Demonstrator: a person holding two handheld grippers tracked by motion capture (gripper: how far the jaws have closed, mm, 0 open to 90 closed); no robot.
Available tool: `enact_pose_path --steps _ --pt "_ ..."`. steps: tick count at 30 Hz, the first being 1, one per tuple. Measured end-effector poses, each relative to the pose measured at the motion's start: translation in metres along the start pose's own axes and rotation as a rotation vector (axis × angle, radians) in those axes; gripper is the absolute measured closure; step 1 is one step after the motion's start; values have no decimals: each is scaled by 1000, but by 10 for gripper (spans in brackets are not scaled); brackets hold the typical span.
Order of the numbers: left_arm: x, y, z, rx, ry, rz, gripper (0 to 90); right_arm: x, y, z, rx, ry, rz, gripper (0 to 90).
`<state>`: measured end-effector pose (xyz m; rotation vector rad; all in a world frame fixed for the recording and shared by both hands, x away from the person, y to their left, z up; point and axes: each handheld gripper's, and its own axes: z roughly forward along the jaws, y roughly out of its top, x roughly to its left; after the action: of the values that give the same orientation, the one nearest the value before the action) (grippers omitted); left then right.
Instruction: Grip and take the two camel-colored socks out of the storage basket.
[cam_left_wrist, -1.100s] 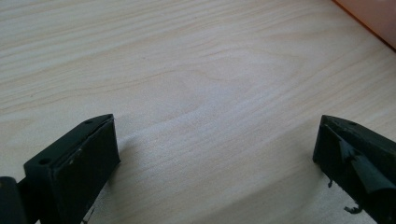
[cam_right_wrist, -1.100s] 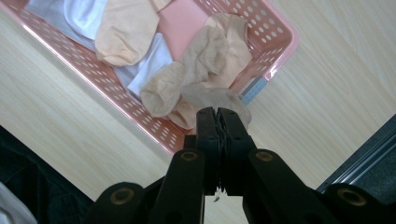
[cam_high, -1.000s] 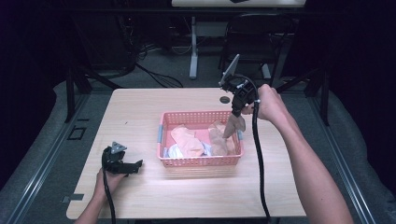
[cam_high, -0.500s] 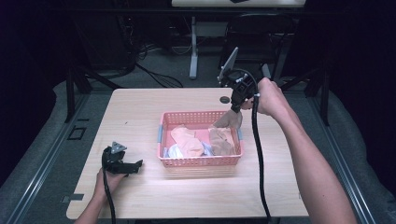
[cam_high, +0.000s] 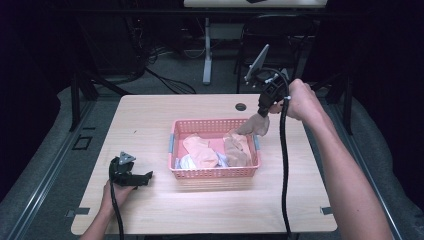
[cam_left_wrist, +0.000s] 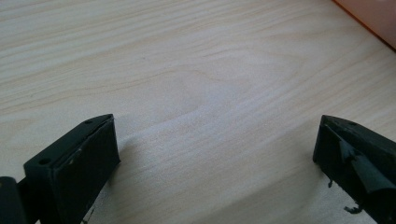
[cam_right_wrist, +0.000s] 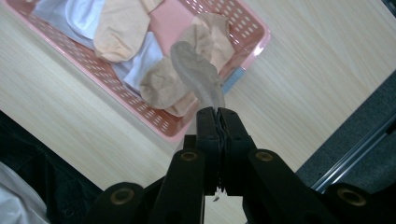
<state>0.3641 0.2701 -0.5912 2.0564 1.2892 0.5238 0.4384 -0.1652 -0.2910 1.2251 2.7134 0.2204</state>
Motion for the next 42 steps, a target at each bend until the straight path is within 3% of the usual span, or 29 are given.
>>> enact_pose_path --steps 14,23,31,42 --pt "0 0 1 -10 7 -2 0 -41 -43 -23 -19 -58 111 881" --pt "0 0 1 -10 7 -2 0 -61 -67 -25 -17 -89 176 881" --pt "0 0 1 -11 7 -2 0 -78 -84 -10 9 -105 232 881" --pt "0 0 1 -11 8 0 0 -88 -98 27 23 -67 269 880"
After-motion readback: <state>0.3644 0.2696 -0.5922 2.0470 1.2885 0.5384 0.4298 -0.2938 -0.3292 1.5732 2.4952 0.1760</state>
